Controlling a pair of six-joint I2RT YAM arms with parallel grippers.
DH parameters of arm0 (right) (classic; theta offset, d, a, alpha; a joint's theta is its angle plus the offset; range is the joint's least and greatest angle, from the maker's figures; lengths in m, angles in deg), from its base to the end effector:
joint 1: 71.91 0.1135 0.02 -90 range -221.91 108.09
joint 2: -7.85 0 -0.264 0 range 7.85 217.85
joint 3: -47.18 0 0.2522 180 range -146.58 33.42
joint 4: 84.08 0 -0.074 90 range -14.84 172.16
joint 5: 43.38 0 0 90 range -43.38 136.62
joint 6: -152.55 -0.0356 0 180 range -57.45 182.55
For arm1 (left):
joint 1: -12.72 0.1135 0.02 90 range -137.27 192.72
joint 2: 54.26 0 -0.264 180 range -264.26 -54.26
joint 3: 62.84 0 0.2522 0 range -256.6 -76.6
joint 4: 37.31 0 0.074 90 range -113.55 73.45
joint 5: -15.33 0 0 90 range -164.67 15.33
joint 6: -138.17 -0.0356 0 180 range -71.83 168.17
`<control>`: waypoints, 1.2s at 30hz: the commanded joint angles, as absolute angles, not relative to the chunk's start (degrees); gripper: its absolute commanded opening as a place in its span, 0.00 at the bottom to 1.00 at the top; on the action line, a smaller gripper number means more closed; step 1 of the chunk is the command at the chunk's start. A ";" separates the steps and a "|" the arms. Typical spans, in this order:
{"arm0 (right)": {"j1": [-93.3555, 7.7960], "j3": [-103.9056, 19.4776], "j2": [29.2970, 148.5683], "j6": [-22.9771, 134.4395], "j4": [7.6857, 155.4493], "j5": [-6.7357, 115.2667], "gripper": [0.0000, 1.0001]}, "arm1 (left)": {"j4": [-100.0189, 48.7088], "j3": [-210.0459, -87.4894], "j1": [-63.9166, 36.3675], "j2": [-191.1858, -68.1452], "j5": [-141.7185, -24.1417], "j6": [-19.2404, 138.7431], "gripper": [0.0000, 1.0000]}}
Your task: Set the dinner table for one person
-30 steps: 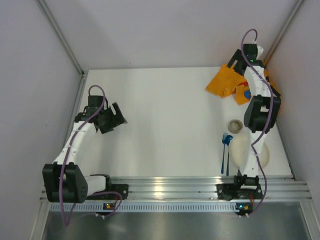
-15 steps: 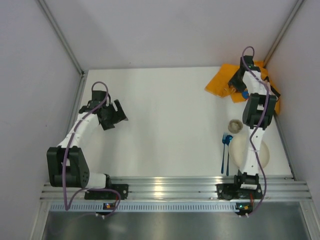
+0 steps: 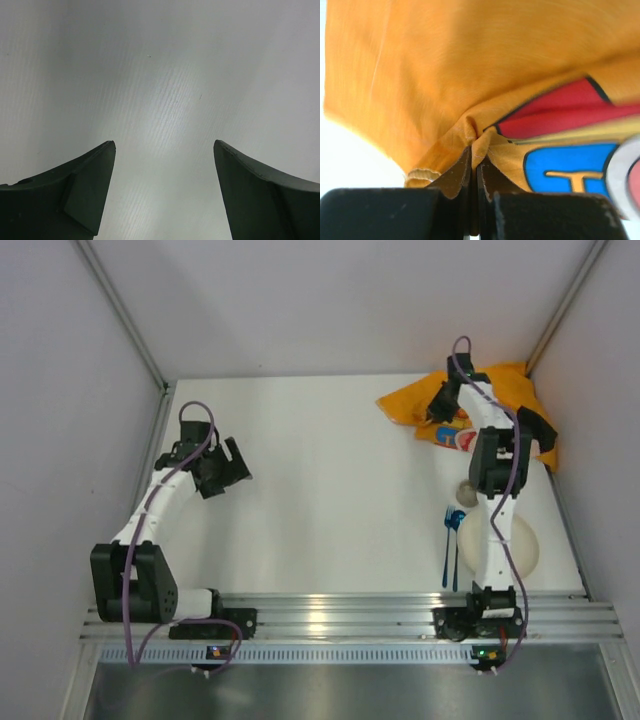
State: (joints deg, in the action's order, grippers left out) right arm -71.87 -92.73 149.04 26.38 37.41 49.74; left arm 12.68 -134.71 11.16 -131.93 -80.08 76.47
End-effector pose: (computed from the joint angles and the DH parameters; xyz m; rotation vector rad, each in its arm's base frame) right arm 0.5330 0.0023 0.1787 0.8008 2.5179 0.2900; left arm 0.2759 -0.0109 0.2554 -0.5579 2.5089 -0.3211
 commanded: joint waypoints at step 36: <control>-66.89 -47.09 91.62 33.80 38.48 53.92 1.00 | 21.97 -152.80 -11.71 -165.88 -68.35 78.14 0.86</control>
